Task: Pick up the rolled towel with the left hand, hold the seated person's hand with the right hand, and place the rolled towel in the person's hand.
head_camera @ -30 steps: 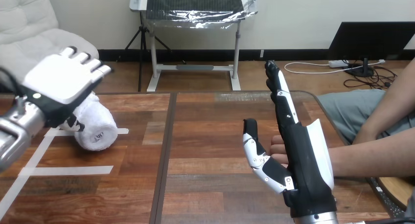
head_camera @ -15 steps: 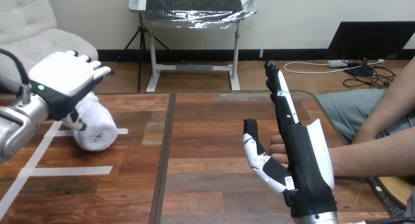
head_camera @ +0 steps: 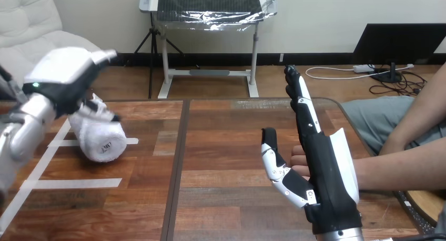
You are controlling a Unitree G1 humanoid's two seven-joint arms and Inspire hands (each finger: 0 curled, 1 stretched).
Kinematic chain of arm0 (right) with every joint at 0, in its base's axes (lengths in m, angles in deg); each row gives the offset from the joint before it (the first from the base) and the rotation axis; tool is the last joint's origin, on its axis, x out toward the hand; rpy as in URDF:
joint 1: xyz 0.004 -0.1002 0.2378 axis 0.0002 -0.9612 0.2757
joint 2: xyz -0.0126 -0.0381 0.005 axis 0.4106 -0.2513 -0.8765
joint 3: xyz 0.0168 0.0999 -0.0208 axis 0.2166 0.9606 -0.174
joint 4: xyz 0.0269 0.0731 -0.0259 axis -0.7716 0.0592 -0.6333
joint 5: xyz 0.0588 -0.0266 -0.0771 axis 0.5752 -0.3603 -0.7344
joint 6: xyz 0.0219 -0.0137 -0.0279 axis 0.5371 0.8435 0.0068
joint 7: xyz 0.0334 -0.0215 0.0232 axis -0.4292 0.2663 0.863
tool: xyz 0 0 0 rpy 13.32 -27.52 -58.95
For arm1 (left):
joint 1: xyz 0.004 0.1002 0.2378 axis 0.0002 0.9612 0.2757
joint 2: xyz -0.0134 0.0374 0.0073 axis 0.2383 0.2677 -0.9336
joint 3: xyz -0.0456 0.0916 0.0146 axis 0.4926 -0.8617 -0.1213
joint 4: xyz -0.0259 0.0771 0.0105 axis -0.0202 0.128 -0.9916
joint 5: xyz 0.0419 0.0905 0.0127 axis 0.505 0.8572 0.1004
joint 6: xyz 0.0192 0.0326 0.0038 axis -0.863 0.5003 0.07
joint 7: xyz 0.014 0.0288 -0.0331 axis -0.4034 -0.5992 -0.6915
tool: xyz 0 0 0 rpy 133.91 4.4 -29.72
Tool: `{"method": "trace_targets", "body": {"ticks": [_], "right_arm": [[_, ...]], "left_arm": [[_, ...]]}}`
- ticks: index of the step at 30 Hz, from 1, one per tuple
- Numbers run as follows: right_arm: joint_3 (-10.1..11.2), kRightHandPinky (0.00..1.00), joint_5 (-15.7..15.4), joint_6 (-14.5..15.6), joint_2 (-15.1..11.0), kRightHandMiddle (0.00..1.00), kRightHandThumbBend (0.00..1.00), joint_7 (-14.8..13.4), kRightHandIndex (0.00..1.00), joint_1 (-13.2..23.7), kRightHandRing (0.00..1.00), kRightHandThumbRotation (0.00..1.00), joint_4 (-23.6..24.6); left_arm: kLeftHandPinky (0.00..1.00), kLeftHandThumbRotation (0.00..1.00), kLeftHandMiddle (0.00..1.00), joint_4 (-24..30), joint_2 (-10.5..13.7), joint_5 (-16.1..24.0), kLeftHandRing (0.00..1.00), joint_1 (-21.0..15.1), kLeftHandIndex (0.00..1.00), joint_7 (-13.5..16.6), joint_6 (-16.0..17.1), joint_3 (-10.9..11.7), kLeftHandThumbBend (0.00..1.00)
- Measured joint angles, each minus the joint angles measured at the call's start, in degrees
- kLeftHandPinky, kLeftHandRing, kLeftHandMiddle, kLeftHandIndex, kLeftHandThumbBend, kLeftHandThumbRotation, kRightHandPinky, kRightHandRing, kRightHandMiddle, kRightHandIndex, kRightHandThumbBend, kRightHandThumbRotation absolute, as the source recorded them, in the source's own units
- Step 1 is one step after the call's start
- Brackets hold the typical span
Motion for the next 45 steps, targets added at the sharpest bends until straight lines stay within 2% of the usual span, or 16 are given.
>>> {"method": "trace_targets", "body": {"ticks": [5, 13, 22, 34, 40, 45], "right_arm": [[0.01, 1.00, 0.00, 0.00, 0.00, 1.00, 0.00, 0.02, 1.00, 0.04, 1.00, 0.00, 0.00], [0.33, 1.00, 0.04, 0.00, 0.00, 1.00, 0.00, 0.02, 1.00, 0.04, 1.00, 0.00, 0.00], [0.39, 1.00, 0.03, 0.00, 0.00, 1.00, 0.00, 0.03, 1.00, 0.04, 1.00, 0.00, 0.00], [0.48, 1.00, 0.01, 0.02, 0.00, 1.00, 0.00, 0.03, 1.00, 0.04, 1.00, 0.00, 0.00], [0.51, 1.00, 0.01, 0.03, 0.00, 1.00, 0.00, 0.04, 1.00, 0.04, 1.00, 0.00, 0.00], [0.51, 1.00, 0.00, 0.15, 0.00, 1.00, 0.00, 0.06, 1.00, 0.04, 1.00, 0.00, 0.00]], "left_arm": [[0.82, 0.43, 0.93, 0.02, -2.74, -5.89, 0.90, -0.01, 0.94, -1.18, -4.33, 3.24, 0.73], [0.78, 0.48, 0.93, 0.02, -5.13, -9.69, 0.89, 0.02, 0.95, -1.34, -8.87, 5.12, 0.72], [0.80, 0.47, 0.94, 0.02, -5.99, -9.83, 0.91, 0.06, 0.96, -1.96, -10.63, 5.10, 0.70], [0.95, 0.36, 0.94, 0.03, -4.79, -6.78, 0.93, 0.05, 0.95, -6.48, -9.64, 3.24, 0.64], [0.92, 0.37, 0.93, 0.04, -4.37, -5.74, 0.92, 0.01, 0.93, -7.47, -9.49, 2.75, 0.65], [0.82, 0.45, 0.93, 0.27, -4.53, -5.98, 0.90, -0.25, 0.93, -8.33, -12.87, 2.85, 0.66]]}}
